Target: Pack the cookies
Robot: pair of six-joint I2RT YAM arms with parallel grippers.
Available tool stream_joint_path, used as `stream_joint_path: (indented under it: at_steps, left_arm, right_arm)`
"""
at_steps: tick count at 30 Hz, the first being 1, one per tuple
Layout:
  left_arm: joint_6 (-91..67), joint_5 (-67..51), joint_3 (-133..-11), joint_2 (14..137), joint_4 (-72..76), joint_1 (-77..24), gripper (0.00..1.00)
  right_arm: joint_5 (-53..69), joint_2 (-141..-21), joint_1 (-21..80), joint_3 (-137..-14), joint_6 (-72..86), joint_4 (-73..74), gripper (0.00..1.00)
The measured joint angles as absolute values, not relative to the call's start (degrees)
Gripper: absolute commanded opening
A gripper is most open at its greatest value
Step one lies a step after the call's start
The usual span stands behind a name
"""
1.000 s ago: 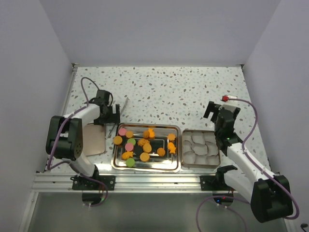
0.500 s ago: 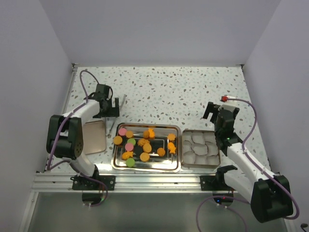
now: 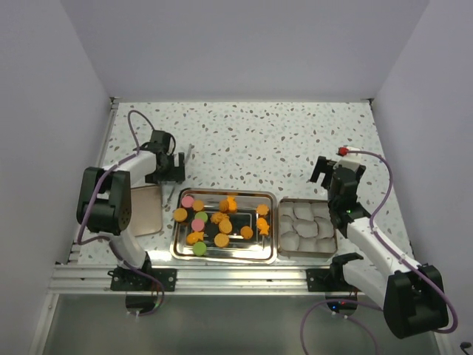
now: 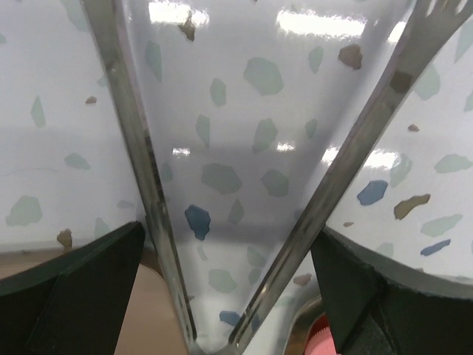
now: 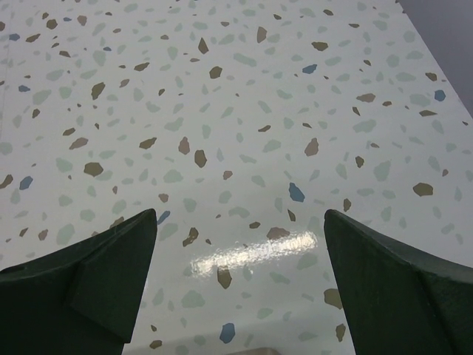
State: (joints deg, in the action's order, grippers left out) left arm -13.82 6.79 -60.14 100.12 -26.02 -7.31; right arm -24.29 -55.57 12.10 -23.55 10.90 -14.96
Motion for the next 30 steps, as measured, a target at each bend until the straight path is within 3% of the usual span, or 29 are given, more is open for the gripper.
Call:
stream_joint_path:
  at_steps: [3, 6, 7, 10, 17, 21, 25, 30]
  left_arm:
    - [-13.89, 6.07, -60.16, 100.51, -25.23, -7.31, 0.99]
    - [-13.89, 5.67, -60.12, 100.75, -24.49, -7.31, 0.92]
    - [-13.89, 5.65, -60.12, 100.86, -24.18, -7.31, 0.81]
    - [-13.69, 5.61, -60.18, 101.27, -22.87, -7.38, 0.63]
    - [-12.88, 4.93, -60.62, 101.27, -22.5, -7.38, 0.59]
    - [-13.17, 2.79, -62.33, 100.66, -26.04, -7.62, 0.46]
    - [-14.2, 1.54, -64.45, 97.76, -28.51, -8.1, 0.45]
    - [-15.68, 1.06, -64.82, 90.85, -29.65, -11.29, 0.44]
  right_arm:
    - [-24.32, -55.55, 12.1, -23.55, 11.22, -14.94, 0.99]
    - [-24.56, -55.55, 12.1, -23.55, 12.27, -14.72, 0.99]
    - [-24.69, -55.55, 12.1, -23.55, 13.19, -14.48, 0.99]
    - [-24.91, -55.55, 12.1, -23.55, 16.64, -13.37, 0.99]
    - [-20.78, -58.37, 12.1, -30.26, 24.1, -6.42, 0.99]
    - [-14.26, -64.55, 12.1, -41.43, 26.65, 0.73, 0.99]
    - [-7.38, -71.77, 12.1, -52.23, 27.88, 8.12, 0.99]
    - [2.33, -73.52, 12.12, -54.13, 32.21, 10.31, 0.99]
